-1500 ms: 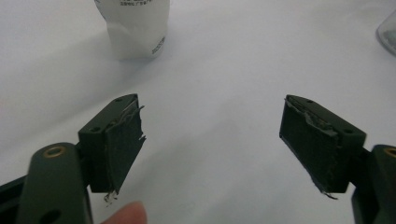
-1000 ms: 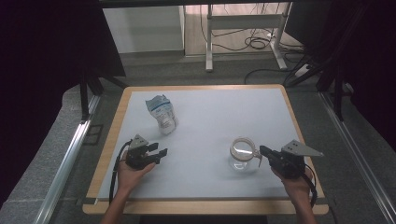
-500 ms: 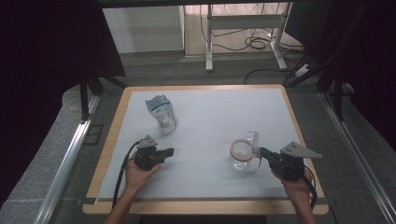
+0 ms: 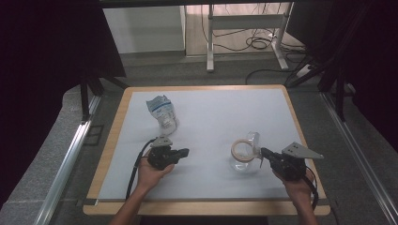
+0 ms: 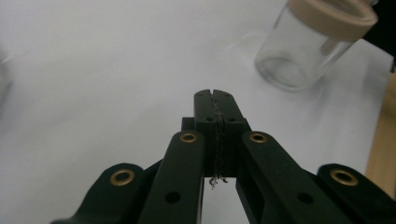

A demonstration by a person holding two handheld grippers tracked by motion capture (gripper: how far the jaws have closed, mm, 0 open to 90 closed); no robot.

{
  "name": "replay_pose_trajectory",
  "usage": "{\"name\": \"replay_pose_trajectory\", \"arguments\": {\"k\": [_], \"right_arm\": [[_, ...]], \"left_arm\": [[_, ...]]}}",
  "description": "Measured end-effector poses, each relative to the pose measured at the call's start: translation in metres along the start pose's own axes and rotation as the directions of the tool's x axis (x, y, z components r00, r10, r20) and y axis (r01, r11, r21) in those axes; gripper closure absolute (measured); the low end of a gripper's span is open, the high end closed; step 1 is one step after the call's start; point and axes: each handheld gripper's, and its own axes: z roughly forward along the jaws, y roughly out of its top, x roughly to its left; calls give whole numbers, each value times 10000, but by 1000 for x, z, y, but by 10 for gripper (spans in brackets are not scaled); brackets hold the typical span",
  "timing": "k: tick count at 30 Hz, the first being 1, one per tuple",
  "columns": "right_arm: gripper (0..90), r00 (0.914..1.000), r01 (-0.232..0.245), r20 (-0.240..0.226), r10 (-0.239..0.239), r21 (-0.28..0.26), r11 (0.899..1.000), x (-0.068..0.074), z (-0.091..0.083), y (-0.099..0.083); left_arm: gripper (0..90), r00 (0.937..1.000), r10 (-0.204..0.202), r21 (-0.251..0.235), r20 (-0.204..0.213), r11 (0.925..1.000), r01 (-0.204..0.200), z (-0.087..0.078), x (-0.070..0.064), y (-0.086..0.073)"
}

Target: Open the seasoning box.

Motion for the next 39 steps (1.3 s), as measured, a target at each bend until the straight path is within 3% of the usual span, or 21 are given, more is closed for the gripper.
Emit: {"name": "replay_pose_trajectory", "arguments": {"k": [5, 8, 12, 24, 29, 39], "right_arm": [[897, 10000, 10, 3, -10, -19, 10000, 0, 0, 1], [897, 10000, -23, -54, 22, -54, 10000, -1, 0, 1], [897, 10000, -7, -81, 6, -98, 10000, -1, -1, 1], [897, 10000, 83, -51, -84, -102, 9999, -1, -1, 2], [897, 9999, 89, -62, -90, -112, 9999, -1, -1, 2], [897, 9998, 64, -196, -68, -203, 9998, 2, -3, 2]], "left_arm": [[899, 9977, 505, -120, 455, 9987, -500, 14, -18, 21], [900, 9924, 917, -195, 815, 9957, -904, 30, -36, 40], [900, 9870, 1158, -148, 1114, 9933, -1149, 44, -49, 53], [900, 9753, 1505, -127, 1617, 9885, -1504, 64, -69, 71], [900, 9666, 1772, -14, 1854, 9837, -1800, 75, -82, 82], [900, 9615, 1878, -28, 2007, 9816, -1911, 78, -90, 87]]}}
